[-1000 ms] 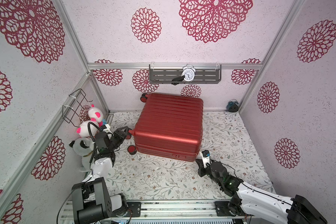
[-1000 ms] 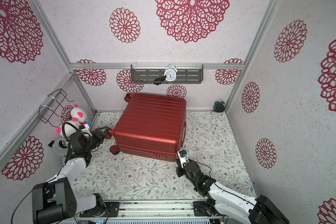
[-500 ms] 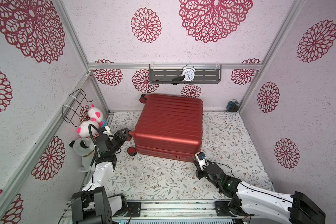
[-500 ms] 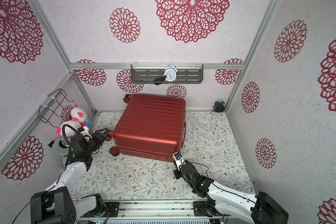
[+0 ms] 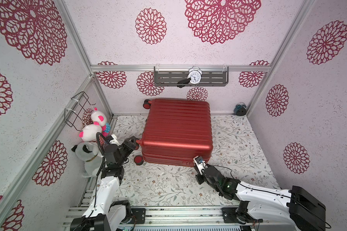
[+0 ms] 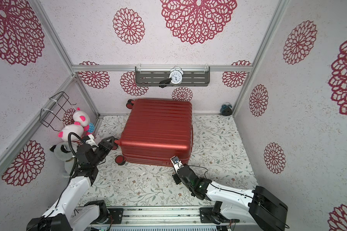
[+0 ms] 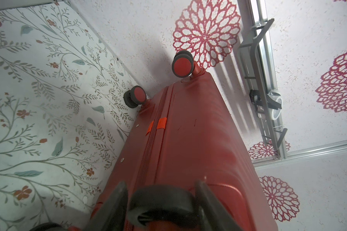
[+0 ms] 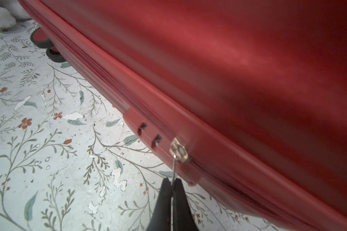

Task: Open the suitcase zippers
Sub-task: Adjust the suitcase at the center of the board.

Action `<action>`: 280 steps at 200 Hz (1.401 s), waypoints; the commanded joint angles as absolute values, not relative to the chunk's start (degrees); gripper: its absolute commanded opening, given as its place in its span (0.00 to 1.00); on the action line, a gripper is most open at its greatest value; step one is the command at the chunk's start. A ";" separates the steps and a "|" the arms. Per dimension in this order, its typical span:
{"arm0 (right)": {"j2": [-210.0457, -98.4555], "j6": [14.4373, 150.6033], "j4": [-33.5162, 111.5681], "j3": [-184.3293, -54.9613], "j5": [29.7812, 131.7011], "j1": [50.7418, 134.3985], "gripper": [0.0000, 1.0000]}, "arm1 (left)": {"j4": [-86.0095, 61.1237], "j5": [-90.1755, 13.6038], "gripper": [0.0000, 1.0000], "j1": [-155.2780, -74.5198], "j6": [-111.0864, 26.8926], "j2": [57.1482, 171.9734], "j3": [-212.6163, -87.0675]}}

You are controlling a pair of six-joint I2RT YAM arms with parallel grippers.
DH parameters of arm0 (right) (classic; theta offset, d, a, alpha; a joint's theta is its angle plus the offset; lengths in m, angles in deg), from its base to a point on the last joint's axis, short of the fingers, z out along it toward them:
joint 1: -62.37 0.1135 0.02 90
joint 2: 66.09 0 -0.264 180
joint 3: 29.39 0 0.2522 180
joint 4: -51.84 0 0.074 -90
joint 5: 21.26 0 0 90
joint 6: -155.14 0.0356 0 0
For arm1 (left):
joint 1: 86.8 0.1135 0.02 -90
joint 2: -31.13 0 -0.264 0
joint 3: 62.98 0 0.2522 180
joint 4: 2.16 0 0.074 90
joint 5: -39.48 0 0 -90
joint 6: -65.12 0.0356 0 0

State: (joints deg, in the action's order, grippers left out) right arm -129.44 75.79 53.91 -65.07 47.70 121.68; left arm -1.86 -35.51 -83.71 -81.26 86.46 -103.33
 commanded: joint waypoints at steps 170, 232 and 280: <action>-127.10 74.27 57.98 -65.02 52.29 123.48 0.00 | -1.80 -53.36 0.25 -133.05 -84.64 95.12 -105.76; -126.49 74.10 61.21 -62.99 53.94 123.58 0.00 | 4.99 -55.76 0.24 -141.97 -85.76 105.26 -111.28; -121.57 75.16 68.34 -57.11 52.84 124.46 0.00 | 11.12 -56.03 0.24 -145.83 -87.90 112.95 -114.47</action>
